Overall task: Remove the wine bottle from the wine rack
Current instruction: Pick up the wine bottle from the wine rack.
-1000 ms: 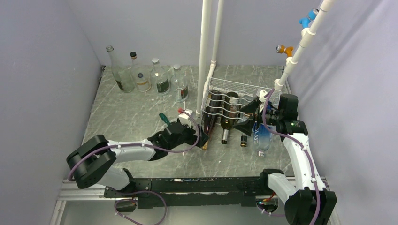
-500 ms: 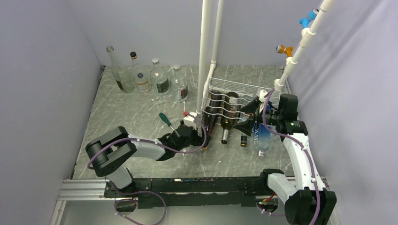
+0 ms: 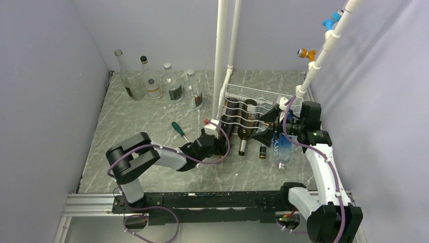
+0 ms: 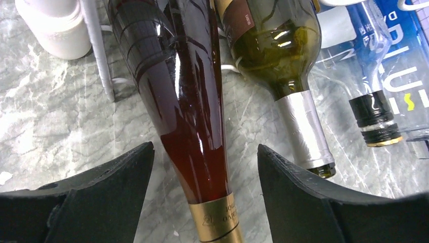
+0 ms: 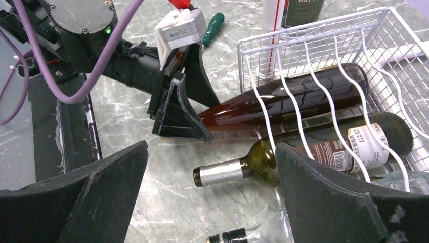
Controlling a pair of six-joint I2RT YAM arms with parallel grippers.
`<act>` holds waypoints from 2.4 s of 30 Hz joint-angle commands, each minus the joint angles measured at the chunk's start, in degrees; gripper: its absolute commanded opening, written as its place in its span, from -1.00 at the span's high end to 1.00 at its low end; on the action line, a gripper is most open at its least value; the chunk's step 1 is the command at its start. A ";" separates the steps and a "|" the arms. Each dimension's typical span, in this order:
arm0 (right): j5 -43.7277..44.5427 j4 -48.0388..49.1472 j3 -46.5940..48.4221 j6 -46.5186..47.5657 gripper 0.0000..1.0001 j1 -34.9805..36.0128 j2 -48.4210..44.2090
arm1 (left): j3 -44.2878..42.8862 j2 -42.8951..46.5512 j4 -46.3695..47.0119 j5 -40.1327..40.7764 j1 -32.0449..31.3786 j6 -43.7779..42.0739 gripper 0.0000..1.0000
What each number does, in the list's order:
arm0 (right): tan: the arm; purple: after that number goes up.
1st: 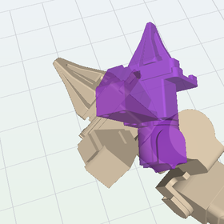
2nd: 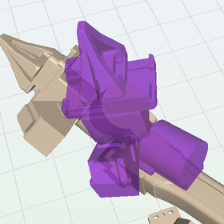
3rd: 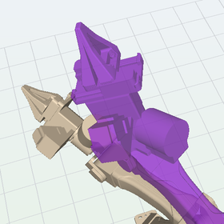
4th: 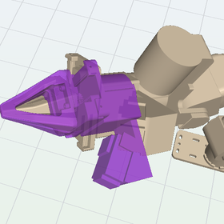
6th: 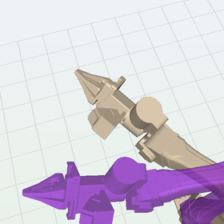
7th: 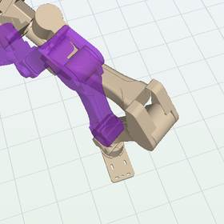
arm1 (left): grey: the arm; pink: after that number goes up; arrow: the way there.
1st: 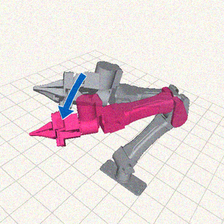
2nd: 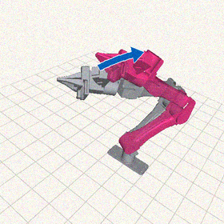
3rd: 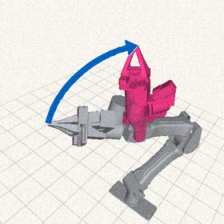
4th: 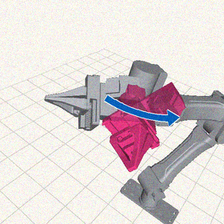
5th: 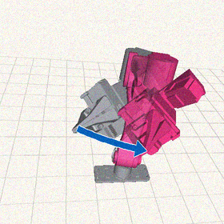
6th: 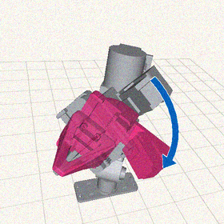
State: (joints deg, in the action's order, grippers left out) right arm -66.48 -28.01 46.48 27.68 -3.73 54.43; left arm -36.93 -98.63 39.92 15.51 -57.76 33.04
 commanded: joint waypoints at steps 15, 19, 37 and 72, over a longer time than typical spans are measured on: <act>-1.55 0.41 0.30 1.56 -0.99 -0.32 -0.38 | -5.53 -6.57 0.39 4.22 -1.40 -2.11 -0.32; -1.38 0.42 0.25 1.57 -0.99 -0.32 -0.36 | -6.20 -7.12 -0.40 4.28 -1.67 -2.06 -0.23; -1.11 0.50 0.19 1.59 -1.00 -0.32 -0.29 | -8.56 -7.30 -5.58 3.99 -2.01 -0.19 0.56; -0.76 0.58 0.02 1.76 -0.99 -0.32 -0.21 | 5.35 20.15 -11.25 0.49 -5.64 4.99 1.00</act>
State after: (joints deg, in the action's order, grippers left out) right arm -66.43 -28.01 46.41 27.99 -3.73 54.41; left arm -31.38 -85.12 22.33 16.36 -62.87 37.80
